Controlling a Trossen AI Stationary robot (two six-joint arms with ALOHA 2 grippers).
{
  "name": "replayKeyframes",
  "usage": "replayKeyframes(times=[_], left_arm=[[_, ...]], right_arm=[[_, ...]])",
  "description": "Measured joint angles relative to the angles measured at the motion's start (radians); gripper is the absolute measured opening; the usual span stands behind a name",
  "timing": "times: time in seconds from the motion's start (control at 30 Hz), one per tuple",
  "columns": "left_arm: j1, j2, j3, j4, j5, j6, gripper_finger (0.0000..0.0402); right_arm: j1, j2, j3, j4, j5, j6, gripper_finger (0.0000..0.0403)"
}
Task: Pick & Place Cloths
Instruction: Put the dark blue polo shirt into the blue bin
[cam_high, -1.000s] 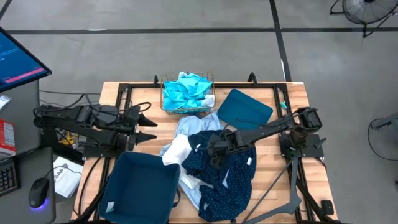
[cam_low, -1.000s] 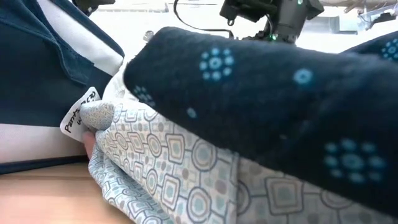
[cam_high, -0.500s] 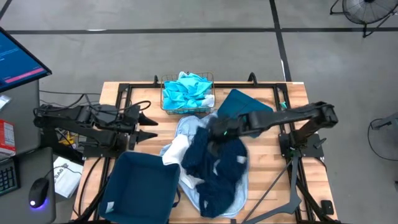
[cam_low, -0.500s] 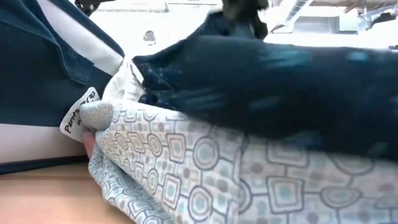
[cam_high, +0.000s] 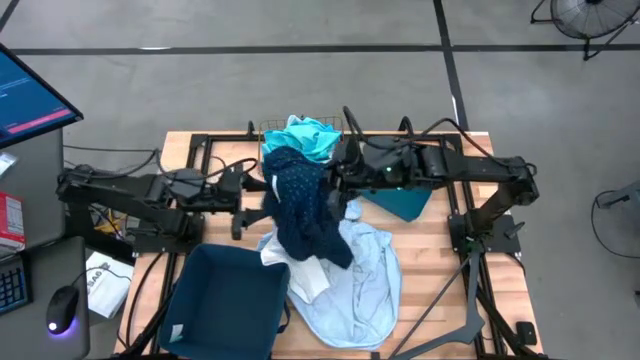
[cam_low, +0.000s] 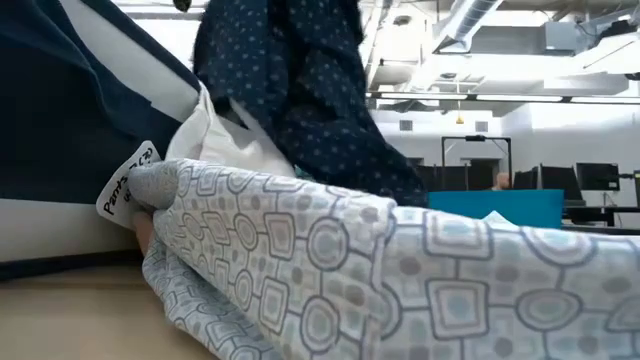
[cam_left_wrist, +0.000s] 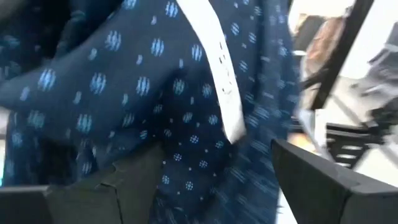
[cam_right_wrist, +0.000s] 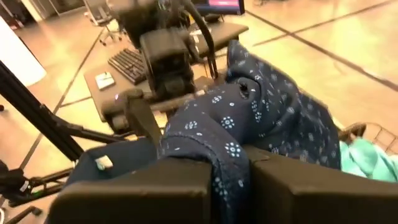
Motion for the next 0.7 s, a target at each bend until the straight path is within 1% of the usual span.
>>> replayKeyframes(times=[0.2, 0.3, 0.37, 0.47, 0.6, 0.7], left_arm=[[0.003, 0.096, 0.0, 0.05, -0.07, 0.039, 0.0306], [0.022, 0.148, 0.0, 0.122, -0.073, 0.039, 0.0319], [0.04, 0.18, 0.0, 0.172, -0.074, 0.039, 0.0328], [0.057, 0.208, 0.0, 0.21, -0.074, 0.031, 0.0339], [0.056, 0.183, 0.0, 0.204, -0.072, -0.005, 0.034], [0.043, 0.11, 0.0, 0.201, -0.077, -0.013, 0.032]], right_arm=[[0.0, 0.067, 0.099, 0.01, -0.005, -0.034, 0.0005], [0.0, 0.098, 0.114, 0.038, -0.057, -0.033, 0.0005], [0.007, 0.122, 0.118, 0.103, -0.097, -0.027, 0.0005], [0.017, 0.146, 0.117, 0.152, -0.148, -0.023, 0.0005], [0.028, 0.147, 0.117, 0.191, -0.165, -0.022, 0.0005], [0.027, 0.146, 0.117, 0.223, -0.171, -0.022, 0.0005]])
